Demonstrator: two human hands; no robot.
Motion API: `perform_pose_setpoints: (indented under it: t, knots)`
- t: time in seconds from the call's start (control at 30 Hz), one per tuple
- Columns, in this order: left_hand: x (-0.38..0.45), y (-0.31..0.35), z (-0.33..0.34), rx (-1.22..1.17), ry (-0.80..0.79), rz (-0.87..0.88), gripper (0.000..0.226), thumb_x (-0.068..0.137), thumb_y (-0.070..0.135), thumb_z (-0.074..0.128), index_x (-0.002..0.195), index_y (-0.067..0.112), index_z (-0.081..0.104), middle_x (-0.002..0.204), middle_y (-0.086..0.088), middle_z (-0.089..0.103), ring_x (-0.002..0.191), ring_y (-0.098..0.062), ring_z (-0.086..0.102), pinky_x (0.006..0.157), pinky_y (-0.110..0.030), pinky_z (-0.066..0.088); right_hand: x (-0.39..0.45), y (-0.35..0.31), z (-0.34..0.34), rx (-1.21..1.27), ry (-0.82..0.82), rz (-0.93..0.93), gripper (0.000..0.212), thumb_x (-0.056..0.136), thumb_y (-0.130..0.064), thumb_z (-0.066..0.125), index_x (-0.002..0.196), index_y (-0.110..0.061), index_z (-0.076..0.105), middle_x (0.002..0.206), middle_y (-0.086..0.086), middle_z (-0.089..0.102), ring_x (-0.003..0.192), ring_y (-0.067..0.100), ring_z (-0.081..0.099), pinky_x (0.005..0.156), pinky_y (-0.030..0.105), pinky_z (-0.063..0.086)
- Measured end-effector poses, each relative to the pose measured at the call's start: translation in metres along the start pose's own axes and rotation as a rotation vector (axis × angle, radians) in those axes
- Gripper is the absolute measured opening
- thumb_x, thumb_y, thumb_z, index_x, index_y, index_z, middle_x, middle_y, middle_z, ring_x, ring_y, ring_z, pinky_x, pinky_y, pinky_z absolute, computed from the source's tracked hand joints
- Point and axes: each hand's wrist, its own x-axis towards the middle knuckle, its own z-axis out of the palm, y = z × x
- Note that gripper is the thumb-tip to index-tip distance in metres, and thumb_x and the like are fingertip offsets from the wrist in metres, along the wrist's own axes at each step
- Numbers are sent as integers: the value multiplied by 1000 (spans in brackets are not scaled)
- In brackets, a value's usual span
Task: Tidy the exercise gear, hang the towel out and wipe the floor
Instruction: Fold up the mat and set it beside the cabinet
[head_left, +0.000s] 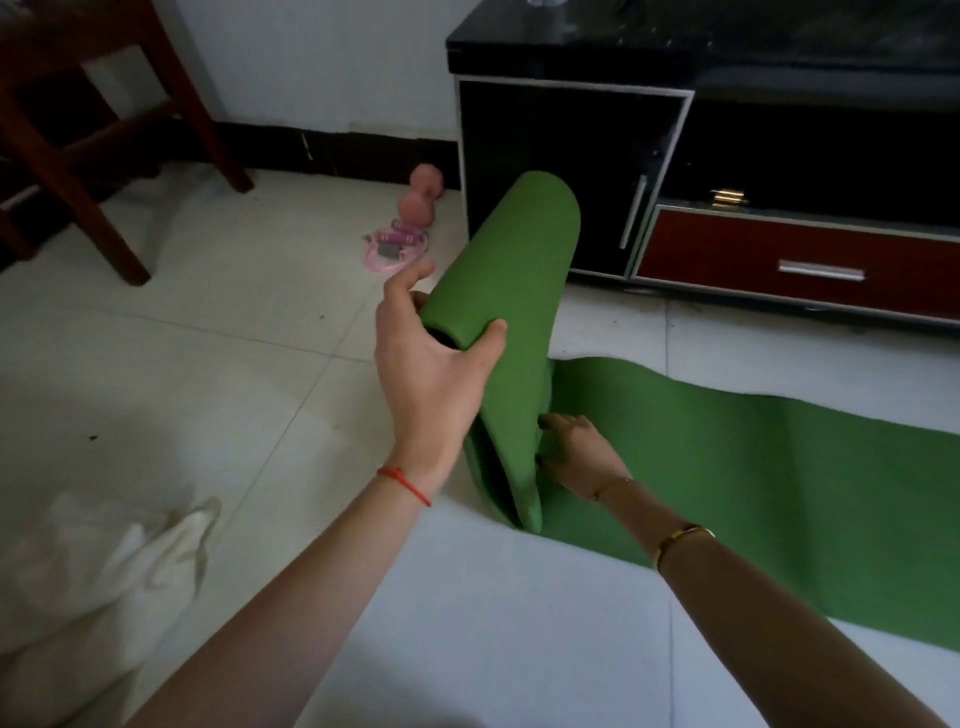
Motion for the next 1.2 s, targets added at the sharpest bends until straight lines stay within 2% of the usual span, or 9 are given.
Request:
perform_pose_setpoints:
  t: [0.2, 0.33, 0.57, 0.67, 0.8, 0.87, 1.0, 1.07, 1.2]
  knots:
    - [-60, 30, 58, -29, -152, 241, 87, 68, 23, 84, 142, 19, 38, 125, 8, 47, 114, -9, 49, 98, -29, 48, -36, 42, -36, 122, 250, 134, 35, 84, -27, 69, 115, -11, 64, 112, 7, 67, 96, 23, 62, 81, 29, 49]
    - [-96, 37, 99, 41, -272, 421, 88, 67, 21, 85, 142, 11, 41, 125, -5, 50, 115, -16, 48, 102, -27, 43, -66, 74, -61, 295, 494, 276, 20, 86, -14, 62, 101, -3, 69, 96, 14, 72, 76, 20, 59, 64, 21, 35]
    - [-151, 18, 154, 189, -669, 739, 86, 72, 24, 82, 144, 11, 36, 137, -9, 47, 126, -22, 44, 112, -31, 37, -118, 141, -96, 819, 708, 509, 15, 95, -21, 54, 89, -18, 67, 87, 4, 69, 85, 25, 64, 79, 36, 52]
    - [-168, 2, 168, 162, -958, 777, 88, 74, 12, 80, 147, 11, 32, 143, -7, 45, 134, -20, 40, 117, -27, 29, -135, 160, -105, 1110, 688, 559, 29, 98, -35, 47, 105, -13, 66, 95, 7, 68, 88, 24, 63, 75, 32, 51]
    - [-175, -29, 174, 34, -1225, 668, 71, 82, 9, 71, 145, 12, 40, 144, -4, 45, 137, -13, 35, 117, -15, 18, -148, 182, -102, 1082, 476, 637, 64, 84, -58, 57, 129, -13, 55, 123, 9, 61, 104, 25, 61, 86, 36, 50]
    - [-171, -45, 169, 36, -1123, 633, 55, 90, 15, 64, 141, 14, 45, 141, 0, 49, 134, -8, 39, 117, -20, 25, -147, 187, -96, 936, 427, 674, 59, 86, -49, 63, 133, -15, 50, 126, 9, 59, 102, 26, 63, 86, 38, 54]
    - [-142, -85, 155, 236, -692, 448, 41, 95, 22, 54, 136, 15, 48, 134, -2, 52, 127, -12, 45, 111, -27, 34, -142, 185, -84, 698, 336, 691, 60, 92, -44, 56, 142, -19, 34, 129, 9, 53, 102, 30, 62, 79, 38, 56]
    - [-120, -107, 146, 364, -568, 196, 46, 95, 29, 56, 137, 12, 45, 136, -7, 49, 128, -21, 45, 108, -35, 38, -143, 187, -78, 640, 287, 670, 57, 97, -39, 48, 146, -20, 26, 132, 9, 49, 106, 31, 57, 79, 38, 55]
    - [-91, -138, 124, 376, -604, -356, 57, 97, 42, 52, 143, 9, 38, 145, -15, 40, 131, -33, 43, 103, -42, 39, -154, 196, -64, 608, 283, 644, 58, 98, -30, 44, 148, -33, 16, 147, 13, 38, 124, 37, 46, 101, 53, 44]
